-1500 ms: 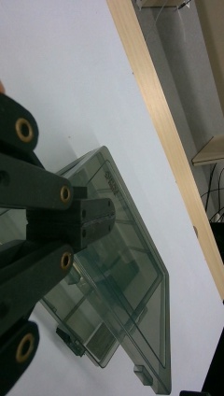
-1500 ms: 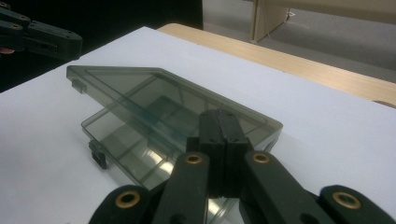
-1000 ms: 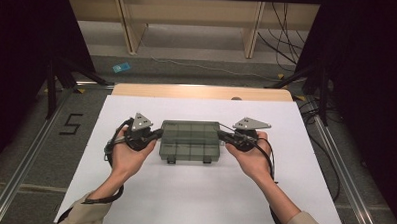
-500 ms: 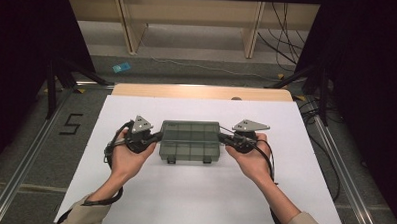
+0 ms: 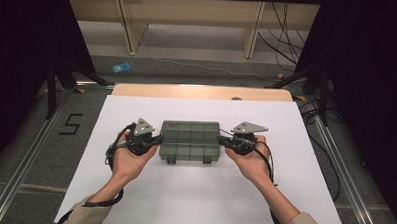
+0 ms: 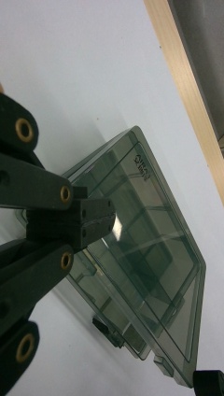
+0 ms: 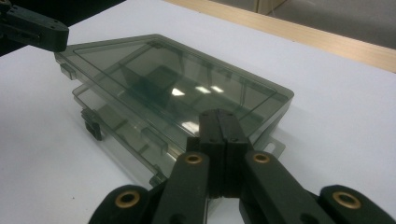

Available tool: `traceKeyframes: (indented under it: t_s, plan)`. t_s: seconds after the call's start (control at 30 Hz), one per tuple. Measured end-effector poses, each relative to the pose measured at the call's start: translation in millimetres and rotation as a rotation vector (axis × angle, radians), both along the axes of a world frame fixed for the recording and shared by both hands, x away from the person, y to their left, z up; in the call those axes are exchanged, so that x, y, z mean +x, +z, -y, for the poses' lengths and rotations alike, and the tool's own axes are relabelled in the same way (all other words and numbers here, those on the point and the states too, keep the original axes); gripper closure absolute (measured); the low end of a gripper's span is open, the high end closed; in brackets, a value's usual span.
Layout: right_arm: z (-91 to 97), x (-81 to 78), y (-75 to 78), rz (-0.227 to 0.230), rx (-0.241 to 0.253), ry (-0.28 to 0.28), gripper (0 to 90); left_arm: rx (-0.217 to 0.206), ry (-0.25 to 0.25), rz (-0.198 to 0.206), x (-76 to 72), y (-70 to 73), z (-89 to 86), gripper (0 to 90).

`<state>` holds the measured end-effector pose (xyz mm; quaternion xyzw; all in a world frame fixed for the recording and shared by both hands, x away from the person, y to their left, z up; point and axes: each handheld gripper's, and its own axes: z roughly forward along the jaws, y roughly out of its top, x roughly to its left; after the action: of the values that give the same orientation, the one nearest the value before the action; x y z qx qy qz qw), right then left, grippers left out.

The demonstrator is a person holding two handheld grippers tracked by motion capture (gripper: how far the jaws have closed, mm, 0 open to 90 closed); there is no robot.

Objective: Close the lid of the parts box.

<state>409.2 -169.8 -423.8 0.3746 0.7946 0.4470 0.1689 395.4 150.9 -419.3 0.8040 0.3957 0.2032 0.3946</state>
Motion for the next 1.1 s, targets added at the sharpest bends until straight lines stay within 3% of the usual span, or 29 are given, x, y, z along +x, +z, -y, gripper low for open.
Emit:
traceKeyframes:
  t_s: [0.07,0.1,0.2,0.27,0.33,0.4,0.43,0.47,0.63,0.7,0.87,0.97,1.1]
  plan:
    - [0.3,0.2,-0.4,0.003,-0.002,0.0,90.0,0.001,0.005,-0.005,-0.1,-1.3,0.5,89.8]
    - [0.1,-0.2,-0.9,0.0,-0.001,-0.005,90.0,-0.033,0.019,-0.001,0.1,-3.2,2.8,89.8]
    - [0.2,0.3,-2.2,0.008,-0.008,0.002,90.0,0.01,-0.005,-0.017,0.2,-3.2,1.0,89.8]
    - [-0.1,0.1,-3.1,0.003,-0.012,0.003,90.0,-0.021,0.016,-0.01,-0.2,-5.7,4.3,89.8]
    - [-1.3,-0.8,-3.8,-0.007,-0.001,-0.007,90.0,0.012,-0.009,-0.013,0.3,-6.1,2.3,89.8]
    - [-0.9,-0.2,-5.3,-0.006,-0.011,0.001,90.0,-0.019,0.018,-0.016,-0.3,-8.9,5.7,89.8]
    - [-1.2,-0.6,-6.5,-0.015,-0.009,0.002,90.0,-0.014,0.013,-0.021,-0.3,-9.1,5.4,89.8]
    - [-1.2,-0.6,-6.5,-0.015,-0.009,0.002,90.0,0.026,-0.006,-0.026,-0.3,-8.1,3.2,89.8]
    - [-1.3,-0.6,-9.1,-0.014,-0.022,0.006,90.0,0.019,-0.01,-0.028,0.3,-10.6,3.7,89.8]
    - [-1.9,-1.2,-10.0,-0.021,-0.024,0.001,90.0,-0.012,0.011,-0.028,0.0,-12.4,6.5,89.8]
    - [-2.5,-1.3,-11.2,-0.028,-0.027,0.004,90.0,-0.012,0.002,-0.029,0.0,-15.5,7.7,89.8]
    - [-3.2,-0.5,-13.4,-0.021,-0.024,0.005,90.0,0.032,-0.017,-0.039,-0.3,-14.1,5.8,89.8]
    - [-2.4,-0.6,-13.5,-0.028,-0.027,0.01,90.0,0.004,-0.001,-0.039,-0.6,-17.1,8.4,89.8]
